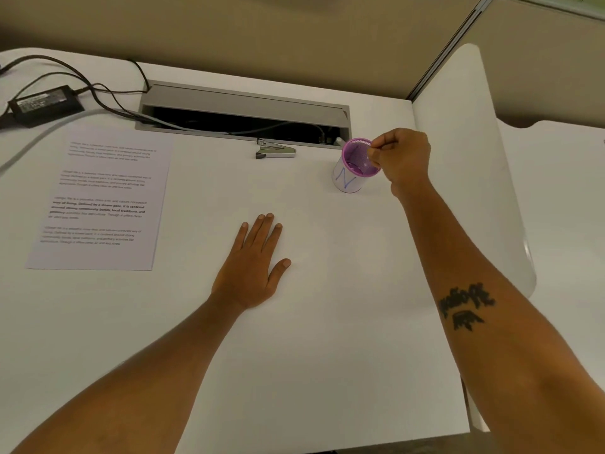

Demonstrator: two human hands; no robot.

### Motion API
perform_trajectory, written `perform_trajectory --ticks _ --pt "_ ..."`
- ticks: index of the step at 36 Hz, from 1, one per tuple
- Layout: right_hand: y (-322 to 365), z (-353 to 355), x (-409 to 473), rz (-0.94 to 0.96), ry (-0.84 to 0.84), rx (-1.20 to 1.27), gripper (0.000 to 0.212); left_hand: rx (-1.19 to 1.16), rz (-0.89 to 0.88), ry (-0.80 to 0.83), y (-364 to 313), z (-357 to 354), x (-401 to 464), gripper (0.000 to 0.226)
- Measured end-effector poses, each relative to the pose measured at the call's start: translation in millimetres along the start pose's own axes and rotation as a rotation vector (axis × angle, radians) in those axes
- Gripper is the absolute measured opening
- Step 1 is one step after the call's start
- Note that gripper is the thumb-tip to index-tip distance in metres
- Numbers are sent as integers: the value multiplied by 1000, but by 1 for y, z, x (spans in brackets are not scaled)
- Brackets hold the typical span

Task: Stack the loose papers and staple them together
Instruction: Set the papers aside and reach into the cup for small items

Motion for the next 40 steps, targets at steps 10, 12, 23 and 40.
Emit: perform_trajectory --ticks 10,12,23,40 --pt "6 -1 9 135 -6 -132 5 6 9 11 0 0 0 77" --pt "5 -1 9 127 -10 -128 5 5 11 13 1 0 0 77" --pt "2 -1 8 124 -1 -104 12 7 11 22 1 0 0 78" --pt "-42 -42 -136 -11 124 22 3 19 -1 0 0 0 0 77"
Point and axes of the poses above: each hand's wrist, its own x-axis towards the middle knuckle, its own z-axis out of the back of the hand, y = z × x, the point moved 5 cm from there along x, towards the middle knuckle, and after that the axes turned 8 degrees about z, right-handed, at the moved point
